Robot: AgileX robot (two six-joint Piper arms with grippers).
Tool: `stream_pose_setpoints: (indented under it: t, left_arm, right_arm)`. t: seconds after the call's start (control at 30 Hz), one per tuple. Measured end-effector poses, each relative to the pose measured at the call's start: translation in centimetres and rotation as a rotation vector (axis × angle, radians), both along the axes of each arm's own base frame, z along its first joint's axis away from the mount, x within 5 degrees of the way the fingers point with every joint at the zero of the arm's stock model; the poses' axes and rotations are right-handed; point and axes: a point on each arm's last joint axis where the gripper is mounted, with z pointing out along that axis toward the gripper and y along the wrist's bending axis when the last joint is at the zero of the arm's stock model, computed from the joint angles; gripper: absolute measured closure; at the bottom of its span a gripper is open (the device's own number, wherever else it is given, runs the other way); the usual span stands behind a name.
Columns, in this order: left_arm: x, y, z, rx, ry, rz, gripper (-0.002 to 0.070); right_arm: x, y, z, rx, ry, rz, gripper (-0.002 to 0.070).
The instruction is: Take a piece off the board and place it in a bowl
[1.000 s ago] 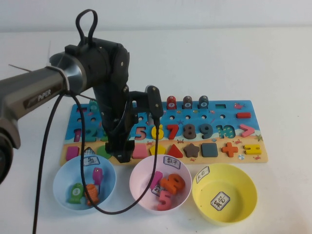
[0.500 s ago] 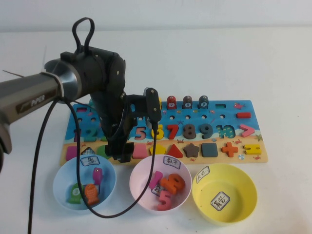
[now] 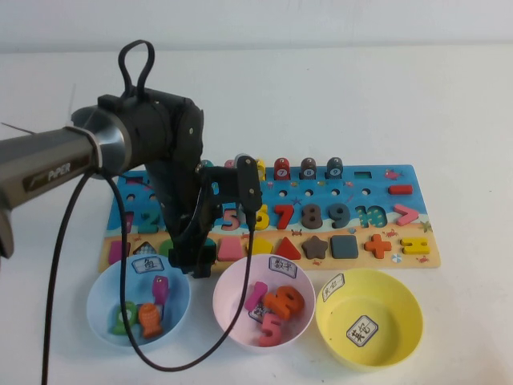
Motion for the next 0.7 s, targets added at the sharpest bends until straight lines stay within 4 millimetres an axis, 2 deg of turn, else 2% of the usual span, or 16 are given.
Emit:
stream_pose_setpoints:
  t: [0.47, 0.57, 0.7]
  left_arm:
    - [0.05, -0.08, -0.38, -0.016, -0.022, -0.011, 0.0118]
    - [0.05, -0.08, -0.38, -0.016, -0.022, -0.011, 0.0157]
    - [0.05, -0.08, -0.38, -0.016, -0.022, -0.011, 0.0265]
  right_arm:
    - [0.0, 0.0, 0.0, 0.0, 0.0, 0.0, 0.0694]
    - [0.0, 0.0, 0.0, 0.0, 0.0, 0.0, 0.0694]
    - [0.0, 0.0, 0.0, 0.0, 0.0, 0.0, 0.0694]
